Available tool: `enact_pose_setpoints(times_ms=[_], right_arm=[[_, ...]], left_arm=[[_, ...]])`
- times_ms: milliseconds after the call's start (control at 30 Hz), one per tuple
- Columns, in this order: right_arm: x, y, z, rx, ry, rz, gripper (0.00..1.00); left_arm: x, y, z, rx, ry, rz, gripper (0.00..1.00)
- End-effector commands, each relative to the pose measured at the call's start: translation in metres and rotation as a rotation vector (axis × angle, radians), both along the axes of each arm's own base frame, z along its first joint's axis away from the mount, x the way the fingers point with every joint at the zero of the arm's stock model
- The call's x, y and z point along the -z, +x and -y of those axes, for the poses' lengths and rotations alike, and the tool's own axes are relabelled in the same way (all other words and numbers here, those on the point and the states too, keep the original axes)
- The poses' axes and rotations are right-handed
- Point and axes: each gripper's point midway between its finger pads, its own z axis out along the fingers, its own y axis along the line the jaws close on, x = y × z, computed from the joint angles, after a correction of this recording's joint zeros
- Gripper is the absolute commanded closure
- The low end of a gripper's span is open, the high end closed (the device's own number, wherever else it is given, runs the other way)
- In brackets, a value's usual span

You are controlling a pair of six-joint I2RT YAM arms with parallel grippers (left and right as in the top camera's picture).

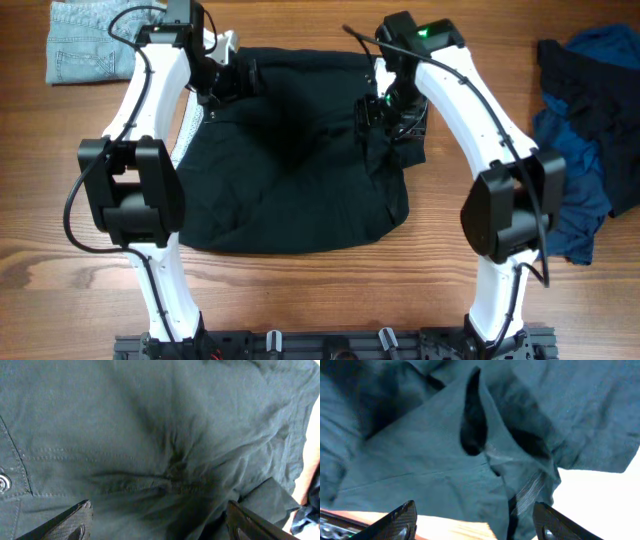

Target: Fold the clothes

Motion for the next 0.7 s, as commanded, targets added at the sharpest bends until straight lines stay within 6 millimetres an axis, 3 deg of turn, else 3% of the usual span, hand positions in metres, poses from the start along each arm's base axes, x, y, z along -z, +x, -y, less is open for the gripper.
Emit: enact_pose_setpoints(times_ms=[0, 167, 267, 433, 667], right_arm=[[0.018, -0.01, -0.011, -0.173, 0.086, -0.058, 0.21], [0.028, -0.021, -0.007, -0.234, 0.079, -0.112, 0.19], [0.023, -0.029, -0.014, -0.289, 0.149, -0.131, 0.19], [0.027, -0.044, -0.009, -0.314, 0.144, -0.188, 0.19], [0.075, -0.054, 0.0, -0.237, 0.088, -0.217, 0.14]], left_arm=[[-0.003, -0.004, 0.002, 0.016, -0.003, 0.004, 0.0], [-0.003, -0.002, 0.002, 0.016, -0.003, 0.012, 0.0], [-0.004, 0.0, 0.002, 0.016, -0.004, 0.022, 0.0], [-0.005, 0.007, 0.003, 0.015, -0.005, 0.051, 0.0], [-0.008, 0.017, 0.003, 0.016, -0.006, 0.098, 0.0]])
